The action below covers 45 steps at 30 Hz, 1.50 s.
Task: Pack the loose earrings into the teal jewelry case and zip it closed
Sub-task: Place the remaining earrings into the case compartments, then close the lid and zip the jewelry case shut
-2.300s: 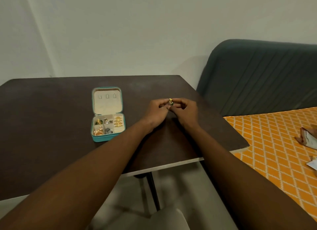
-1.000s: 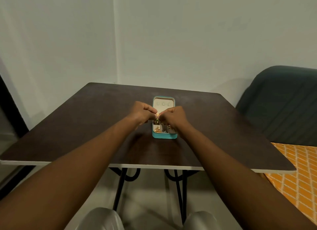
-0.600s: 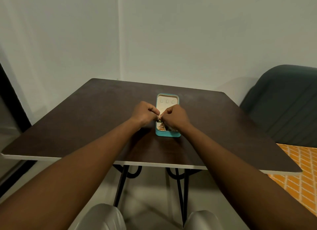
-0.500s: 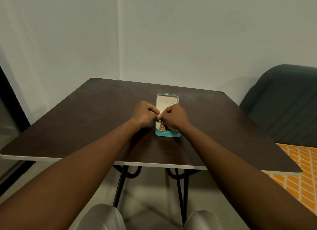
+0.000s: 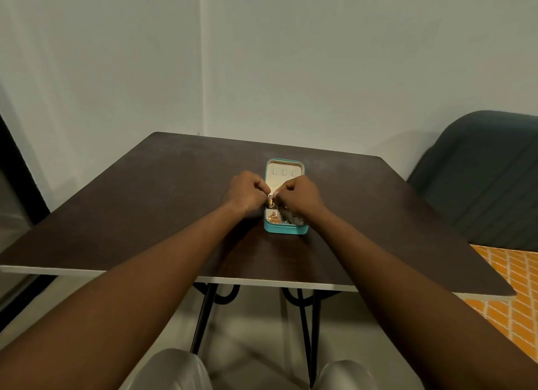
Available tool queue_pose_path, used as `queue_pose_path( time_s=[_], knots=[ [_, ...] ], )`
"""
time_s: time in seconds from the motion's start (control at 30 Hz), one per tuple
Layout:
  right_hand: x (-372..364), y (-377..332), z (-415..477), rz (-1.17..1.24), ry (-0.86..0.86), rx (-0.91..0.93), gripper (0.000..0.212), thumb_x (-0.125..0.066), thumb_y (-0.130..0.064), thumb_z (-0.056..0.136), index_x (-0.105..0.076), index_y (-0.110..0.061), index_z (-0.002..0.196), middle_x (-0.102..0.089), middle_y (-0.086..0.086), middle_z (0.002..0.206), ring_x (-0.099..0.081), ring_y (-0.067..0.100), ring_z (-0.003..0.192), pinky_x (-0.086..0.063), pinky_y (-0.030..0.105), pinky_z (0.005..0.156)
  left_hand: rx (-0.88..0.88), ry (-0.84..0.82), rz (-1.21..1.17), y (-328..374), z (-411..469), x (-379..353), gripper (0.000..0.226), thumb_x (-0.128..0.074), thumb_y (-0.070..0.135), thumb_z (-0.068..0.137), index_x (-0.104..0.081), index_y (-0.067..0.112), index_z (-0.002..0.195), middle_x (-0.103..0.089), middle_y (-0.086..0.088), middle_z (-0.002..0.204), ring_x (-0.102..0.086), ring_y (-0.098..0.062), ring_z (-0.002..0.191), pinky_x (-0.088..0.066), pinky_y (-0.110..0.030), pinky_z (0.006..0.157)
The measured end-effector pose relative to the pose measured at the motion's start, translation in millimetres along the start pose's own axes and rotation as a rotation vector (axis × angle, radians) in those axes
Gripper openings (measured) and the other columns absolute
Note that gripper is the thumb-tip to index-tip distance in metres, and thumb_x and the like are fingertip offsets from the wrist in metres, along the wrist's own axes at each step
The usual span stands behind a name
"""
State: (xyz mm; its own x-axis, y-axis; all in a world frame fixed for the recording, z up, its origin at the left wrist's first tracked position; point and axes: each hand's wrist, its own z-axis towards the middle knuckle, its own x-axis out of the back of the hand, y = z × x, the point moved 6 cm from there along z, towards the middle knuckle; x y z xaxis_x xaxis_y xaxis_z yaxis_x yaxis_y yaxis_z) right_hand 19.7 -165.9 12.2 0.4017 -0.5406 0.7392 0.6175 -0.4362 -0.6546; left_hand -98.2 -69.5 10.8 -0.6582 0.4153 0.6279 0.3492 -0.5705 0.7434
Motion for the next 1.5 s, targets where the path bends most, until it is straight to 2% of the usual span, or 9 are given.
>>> queue_pose_path(
  time_s=[0.17,0.43,0.73,0.9,1.0,1.17,1.27,1.37,1.5],
  knots=[
    [2.0,1.0,0.8,-0.025,-0.121,0.012,0.012,-0.071,-0.011,0.084,-0.081,-0.009,0.088,-0.076,0.006,0.094,-0.068,0.02,0.09,-0.06,0.038,0.08,0.008,-0.019,-0.032,0.2,-1.0,-1.6,0.018,-0.071,0.004,0.089,-0.071,0.02,0.079,-0.075,-0.005,0.105,-0.071,-0.019,0.095,-0.059,-0.028,0.069],
    [-0.7,-12.9,-10.4,-0.196,-0.106,0.088,0.02,-0.062,-0.021,0.085,-0.081,-0.018,0.082,-0.074,0.003,0.073,-0.067,0.016,0.067,-0.055,0.03,0.062,-0.033,-0.078,0.031,5.9,-3.5,-7.0,0.016,-0.067,0.006,0.089,-0.08,0.016,0.093,-0.076,-0.001,0.105,-0.07,-0.015,0.098,-0.061,-0.035,0.084],
    [46.1,16.1,-9.3,0.359,0.11,-0.069,0.021,-0.059,0.0,0.089,-0.078,-0.006,0.098,-0.074,0.006,0.096,-0.061,0.011,0.07,-0.05,0.026,0.057,-0.005,0.01,-0.069,9.0,-4.1,-3.8,0.012,-0.068,0.007,0.092,-0.074,0.015,0.099,-0.07,-0.004,0.118,-0.068,-0.018,0.106,-0.062,-0.033,0.08],
    [60.8,30.3,-11.0,0.412,0.169,-0.121,0.032,-0.051,0.001,0.091,-0.074,-0.018,0.083,-0.07,0.003,0.081,-0.058,0.015,0.073,-0.051,0.034,0.061,0.115,0.084,-0.217,9.4,-0.4,-2.0,0.025,-0.063,0.005,0.093,-0.066,0.013,0.116,-0.068,-0.002,0.115,-0.065,-0.018,0.106,-0.061,-0.039,0.084],
    [54.4,38.2,-8.6,0.465,0.161,-0.18,0.028,-0.049,0.004,0.091,-0.072,-0.011,0.095,-0.065,0.001,0.081,-0.058,0.015,0.076,-0.057,0.04,0.07,0.201,0.091,-0.284,11.8,0.3,-2.4,0.016,-0.053,0.005,0.097,-0.064,0.013,0.088,-0.066,-0.003,0.089,-0.067,-0.022,0.091,-0.058,-0.042,0.08],
    [37.8,41.5,-3.1,0.543,0.05,-0.258,0.023,-0.05,0.002,0.088,-0.056,-0.015,0.073,-0.057,0.005,0.078,-0.056,0.02,0.077,-0.056,0.048,0.083,0.36,0.006,-0.437,10.1,5.8,-15.3,0.025,-0.044,0.018,0.104,-0.065,0.004,0.105,-0.069,-0.007,0.101,-0.064,-0.014,0.082,-0.056,-0.034,0.072],
    [28.8,38.8,2.5,0.572,0.01,-0.265,0.025,-0.045,-0.003,0.092,-0.064,-0.011,0.079,-0.071,0.005,0.09,-0.07,0.022,0.092,-0.057,0.051,0.089,0.411,-0.044,-0.57,11.3,4.7,-22.2,0.03,-0.043,0.03,0.106,-0.065,0.012,0.115,-0.071,-0.001,0.111,-0.067,-0.013,0.089,-0.059,-0.037,0.089],
    [23.1,34.1,1.9,0.592,-0.006,-0.273,0.033,-0.038,-0.005,0.095,-0.07,-0.003,0.102,-0.077,0.002,0.099,-0.073,0.02,0.094,-0.058,0.054,0.089,0.408,-0.058,-0.63,13.3,2.4,-22.4,0.037,-0.04,0.036,0.107,-0.065,0.015,0.124,-0.071,0.002,0.108,-0.064,-0.006,0.08,-0.055,-0.026,0.071],
    [27.1,28.1,-5.1,0.649,0.016,-0.275,0.046,-0.034,0.0,0.094,-0.073,-0.022,0.087,-0.077,0.0,0.092,-0.071,0.018,0.089,-0.058,0.048,0.088,0.374,-0.047,-0.666,14.5,2.4,-18.9,0.043,-0.035,0.043,0.107,-0.068,0.018,0.119,-0.072,-0.001,0.117,-0.064,-0.008,0.085,-0.052,-0.026,0.079]
  ],
)
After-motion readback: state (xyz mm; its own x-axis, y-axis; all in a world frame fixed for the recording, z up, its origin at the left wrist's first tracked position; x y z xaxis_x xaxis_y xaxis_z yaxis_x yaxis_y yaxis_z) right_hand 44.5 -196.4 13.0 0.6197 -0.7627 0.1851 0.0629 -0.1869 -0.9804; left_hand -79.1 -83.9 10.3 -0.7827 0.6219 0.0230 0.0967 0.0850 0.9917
